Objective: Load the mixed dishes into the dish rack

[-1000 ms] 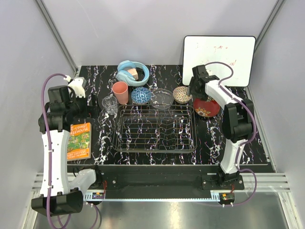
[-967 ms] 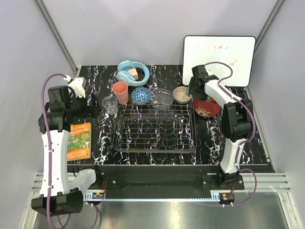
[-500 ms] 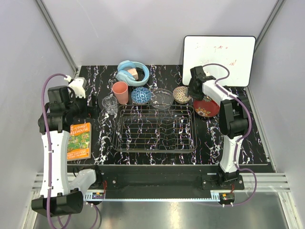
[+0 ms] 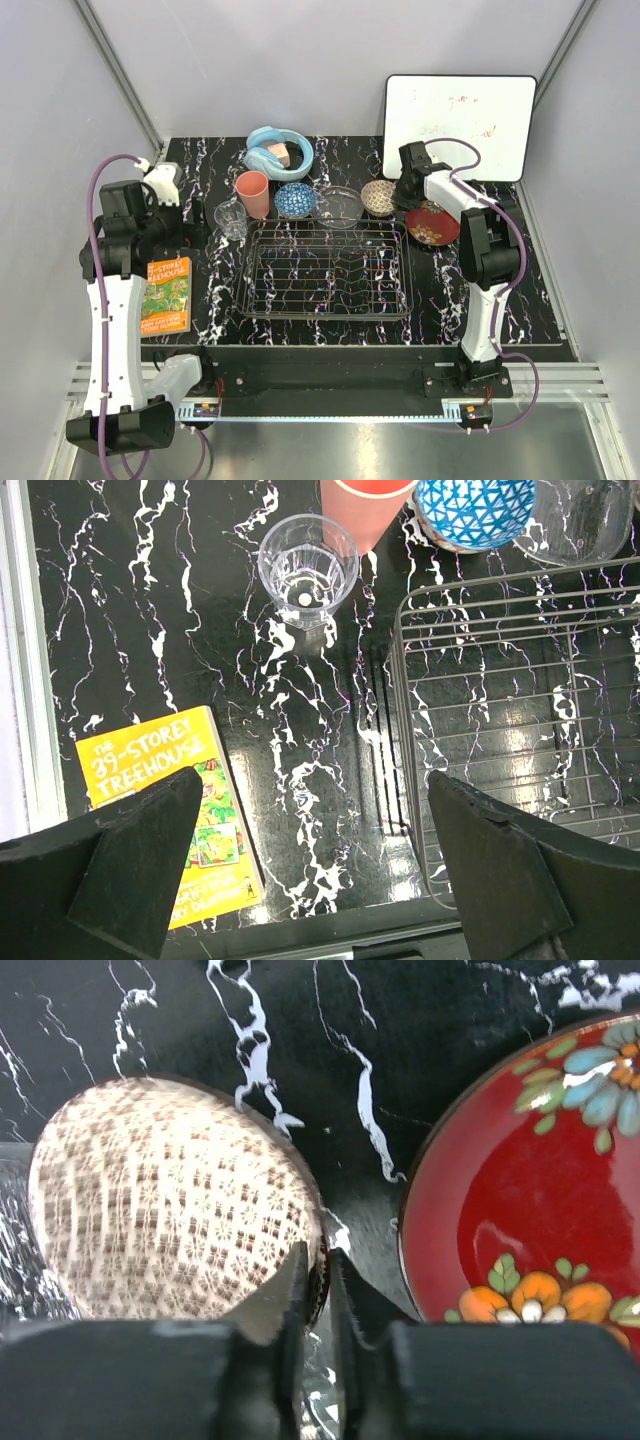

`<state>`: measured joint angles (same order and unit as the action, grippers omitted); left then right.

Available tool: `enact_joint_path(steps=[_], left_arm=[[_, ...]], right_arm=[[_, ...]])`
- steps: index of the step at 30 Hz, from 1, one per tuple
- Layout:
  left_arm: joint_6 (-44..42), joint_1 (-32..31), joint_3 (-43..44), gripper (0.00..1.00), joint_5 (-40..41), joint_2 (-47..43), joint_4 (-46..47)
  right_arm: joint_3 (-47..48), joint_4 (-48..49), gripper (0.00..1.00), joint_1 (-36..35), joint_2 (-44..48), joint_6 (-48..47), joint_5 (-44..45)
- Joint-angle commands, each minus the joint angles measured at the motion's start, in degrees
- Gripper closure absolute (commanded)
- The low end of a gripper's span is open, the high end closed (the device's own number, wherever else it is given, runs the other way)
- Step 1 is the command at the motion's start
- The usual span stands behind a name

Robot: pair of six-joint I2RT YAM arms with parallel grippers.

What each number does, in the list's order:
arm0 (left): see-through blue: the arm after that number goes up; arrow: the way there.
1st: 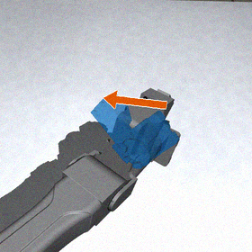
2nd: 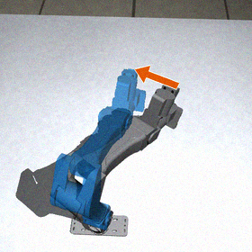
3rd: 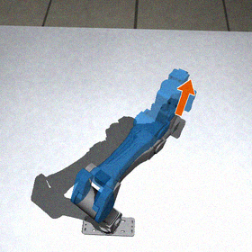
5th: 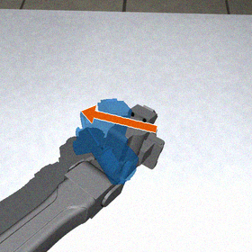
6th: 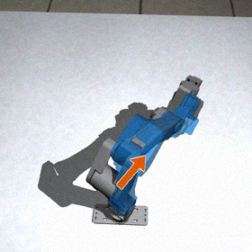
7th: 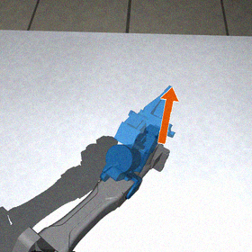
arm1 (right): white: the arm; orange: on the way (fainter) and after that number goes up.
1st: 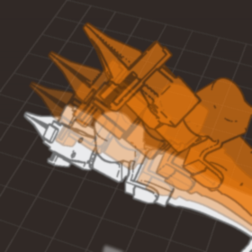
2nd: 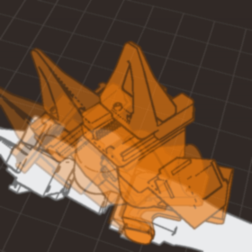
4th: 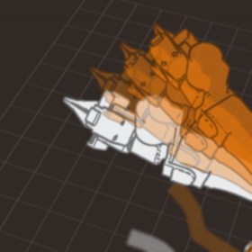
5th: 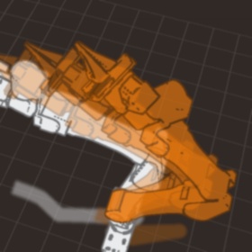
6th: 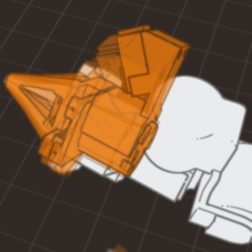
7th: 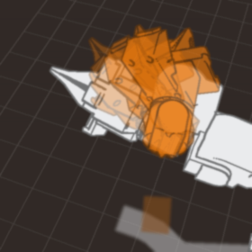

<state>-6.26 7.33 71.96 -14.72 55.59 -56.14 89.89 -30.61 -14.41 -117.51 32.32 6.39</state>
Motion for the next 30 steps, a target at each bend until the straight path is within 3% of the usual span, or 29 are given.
enact_joint_path(steps=[1,6,10,25,30], left_arm=[[-1.3,0.2,0.2,0.01,-0.1,-1.5,0.9],[-1.4,0.2,-0.4,0.01,-0.4,-1.7,0.9],[-1.6,0.2,-1.2,0.01,-0.2,-1.8,1.3],[-1.0,0.2,-2.9,0.01,-0.3,-2.1,2.0],[-1.3,0.2,-3.3,0.01,0.4,-2.8,1.9]], right_arm=[[-0.3,2.1,0.89,-0.4,-1.6,1.2,-0.6],[-1.4,2.3,1.0,-0.4,-1.7,1.1,0.5],[-2.3,2.3,1.0,-0.4,0.9,0.6,2.5],[-3.7,2.1,1.0,-2.5,24.8,-7.4,17.9],[-5.7,-1.0,1.0,-6.3,32.2,-11.6,28.0]])
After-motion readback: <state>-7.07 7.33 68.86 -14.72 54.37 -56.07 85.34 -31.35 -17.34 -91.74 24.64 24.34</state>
